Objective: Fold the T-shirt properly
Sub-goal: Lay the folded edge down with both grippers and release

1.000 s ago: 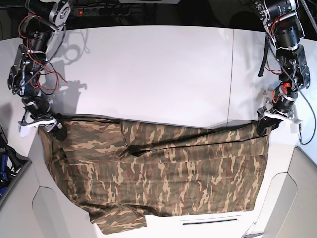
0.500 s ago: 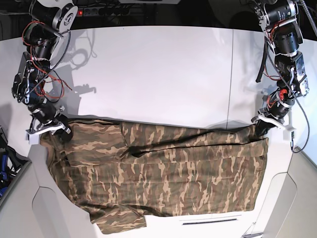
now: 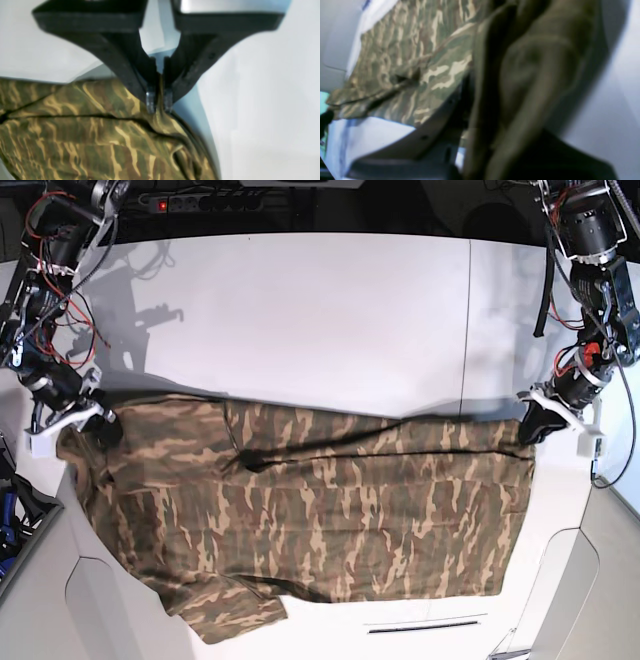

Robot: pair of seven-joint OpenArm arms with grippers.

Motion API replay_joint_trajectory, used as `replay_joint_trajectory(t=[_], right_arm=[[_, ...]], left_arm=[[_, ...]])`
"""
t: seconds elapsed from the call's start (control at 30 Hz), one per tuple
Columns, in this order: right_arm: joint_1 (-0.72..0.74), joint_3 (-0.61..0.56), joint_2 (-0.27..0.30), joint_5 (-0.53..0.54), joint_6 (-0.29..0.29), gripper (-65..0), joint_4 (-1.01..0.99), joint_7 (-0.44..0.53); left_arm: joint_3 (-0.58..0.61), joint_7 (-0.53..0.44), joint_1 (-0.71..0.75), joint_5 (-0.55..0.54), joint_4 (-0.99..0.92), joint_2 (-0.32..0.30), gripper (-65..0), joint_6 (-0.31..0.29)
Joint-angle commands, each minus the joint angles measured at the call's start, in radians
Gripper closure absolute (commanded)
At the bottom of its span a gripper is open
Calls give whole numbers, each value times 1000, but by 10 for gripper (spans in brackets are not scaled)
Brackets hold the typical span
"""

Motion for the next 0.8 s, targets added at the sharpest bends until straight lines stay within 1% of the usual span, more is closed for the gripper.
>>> replay_joint_trajectory(t=[0.0,0.07,0.17,0.3,0.4,0.43,0.57,0.77], right_arm=[[-2,1,20,30,11,0,35,15],[-47,1,34,55,11,0,67,12],[-117,4,50,81,11,0,119,5],[-192,18,61,133,11,0,188,-53],[-238,44,64,162,11,0,233,-97],[-255,53,64,177,11,0,248,-105],[-323,69,64,250,11,0,296,-139],[-417,69,64,265,11,0,354,-145]], left_arm=[[-13,-19,-4,-21,31,-20,0,-15],[-20,-8,32,-21,63,-20,0,-9],[-21,36,101,-30,148,-20,0,-10],[-31,48,211,-42,295,-20,0,-7],[-65,49,294,-42,393,-19,0,50],[-78,52,321,-43,420,-19,0,54],[-98,72,405,-42,489,-20,0,50],[-103,74,495,-42,549,-19,0,50]])
